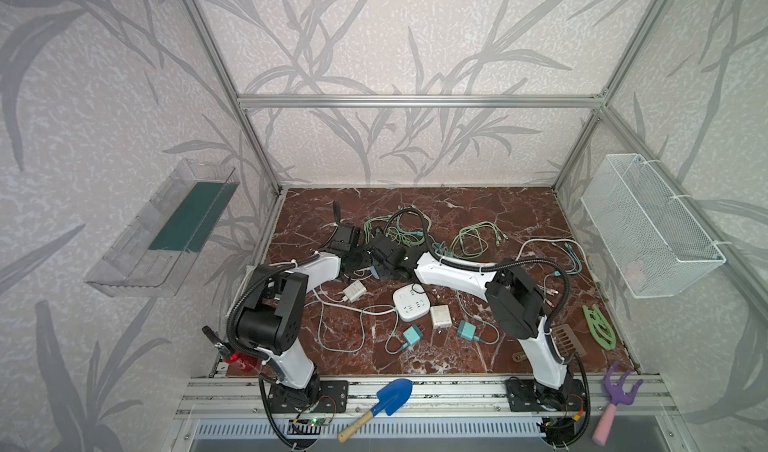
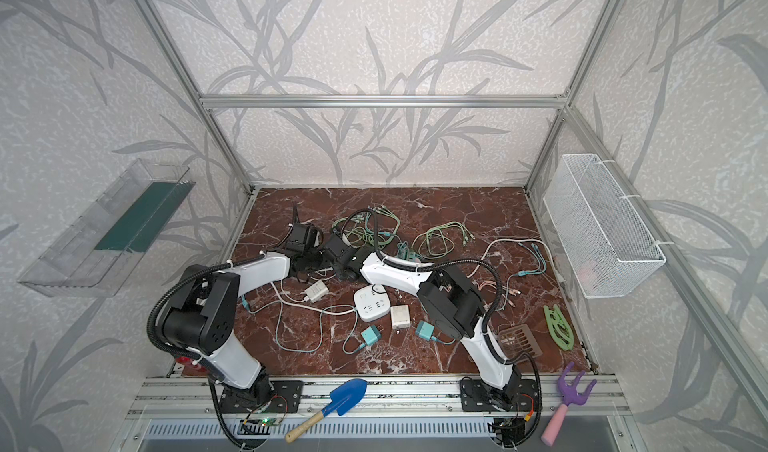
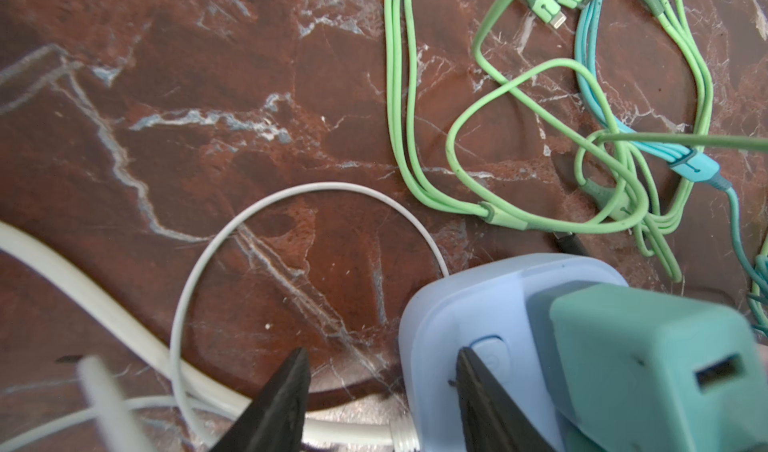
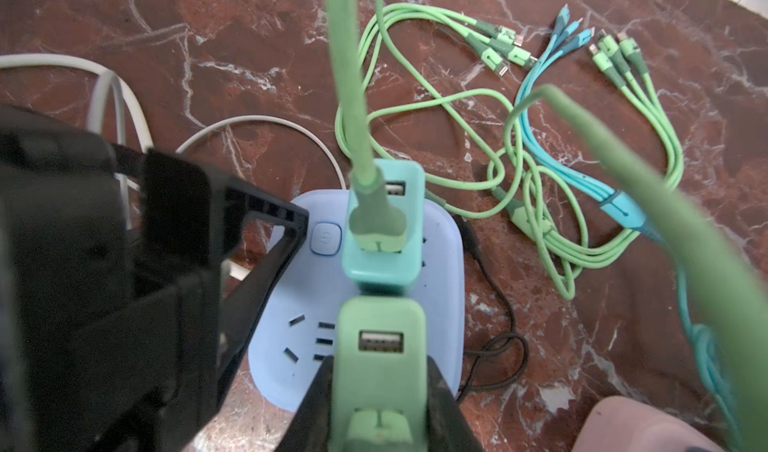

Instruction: Pull the plug off the socket

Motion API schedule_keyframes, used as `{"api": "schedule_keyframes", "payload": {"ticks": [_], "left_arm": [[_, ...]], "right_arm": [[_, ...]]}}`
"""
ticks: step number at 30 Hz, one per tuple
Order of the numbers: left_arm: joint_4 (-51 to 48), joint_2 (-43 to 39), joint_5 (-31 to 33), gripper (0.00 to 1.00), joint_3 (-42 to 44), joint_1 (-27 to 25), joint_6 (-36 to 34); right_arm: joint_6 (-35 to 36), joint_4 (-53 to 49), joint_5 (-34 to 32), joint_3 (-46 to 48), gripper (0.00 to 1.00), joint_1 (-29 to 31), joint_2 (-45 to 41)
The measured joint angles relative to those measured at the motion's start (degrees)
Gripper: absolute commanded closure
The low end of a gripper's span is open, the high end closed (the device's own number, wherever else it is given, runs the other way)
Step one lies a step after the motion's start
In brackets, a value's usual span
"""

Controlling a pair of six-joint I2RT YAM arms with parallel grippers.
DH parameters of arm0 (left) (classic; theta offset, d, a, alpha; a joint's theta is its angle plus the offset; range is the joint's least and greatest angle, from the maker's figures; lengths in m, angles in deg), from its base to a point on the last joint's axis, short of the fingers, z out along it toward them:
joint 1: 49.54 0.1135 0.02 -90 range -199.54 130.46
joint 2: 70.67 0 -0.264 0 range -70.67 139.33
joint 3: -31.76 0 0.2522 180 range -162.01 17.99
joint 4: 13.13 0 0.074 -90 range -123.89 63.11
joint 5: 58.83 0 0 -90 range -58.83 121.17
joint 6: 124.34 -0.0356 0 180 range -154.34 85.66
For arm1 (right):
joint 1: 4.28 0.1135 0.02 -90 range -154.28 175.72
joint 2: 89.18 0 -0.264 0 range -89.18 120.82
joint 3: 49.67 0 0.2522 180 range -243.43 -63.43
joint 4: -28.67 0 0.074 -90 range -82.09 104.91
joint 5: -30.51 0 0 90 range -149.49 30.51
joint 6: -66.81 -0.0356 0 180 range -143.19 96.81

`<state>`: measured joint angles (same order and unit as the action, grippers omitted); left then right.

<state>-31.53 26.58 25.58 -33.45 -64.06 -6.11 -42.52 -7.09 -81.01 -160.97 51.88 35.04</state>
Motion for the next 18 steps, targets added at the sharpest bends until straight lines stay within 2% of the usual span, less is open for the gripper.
{"api": "schedule_keyframes", "payload": {"ticks": [11, 18], "left_arm": [[-0.2, 0.6, 1.0, 0.43, -0.9, -0.3, 0.0], [-0.2, 0.9, 1.5, 0.43, -1.0, -0.7, 0.0]], "right_arm": [[2.5, -2.6, -0.5, -2.4, 0.92, 0.0, 0.9], [1.1, -4.7, 3.1, -3.7, 0.92, -1.4, 0.9]]}}
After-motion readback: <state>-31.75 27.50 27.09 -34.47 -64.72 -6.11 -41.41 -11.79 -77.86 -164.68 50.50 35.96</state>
